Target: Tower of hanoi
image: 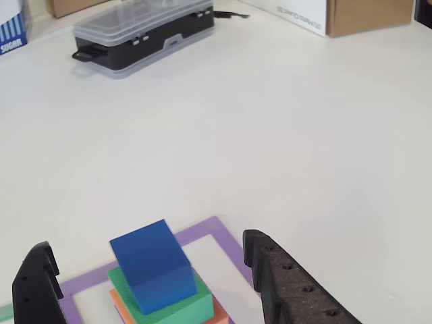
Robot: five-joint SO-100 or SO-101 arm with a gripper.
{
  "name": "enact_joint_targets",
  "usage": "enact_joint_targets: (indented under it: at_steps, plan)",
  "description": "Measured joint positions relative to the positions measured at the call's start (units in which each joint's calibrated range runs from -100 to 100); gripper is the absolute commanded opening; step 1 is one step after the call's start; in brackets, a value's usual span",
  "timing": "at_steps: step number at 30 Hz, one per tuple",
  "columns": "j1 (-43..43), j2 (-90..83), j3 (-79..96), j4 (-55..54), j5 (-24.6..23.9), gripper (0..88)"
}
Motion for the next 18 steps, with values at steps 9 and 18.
enact_joint_targets:
  at_steps: [9, 18]
  plan:
    - [-1.36, 0.0, 0.0, 0.0, 0.0, 26.7]
    - [-1.55, 0.84, -0.09, -0.24, 0.0, 25.0]
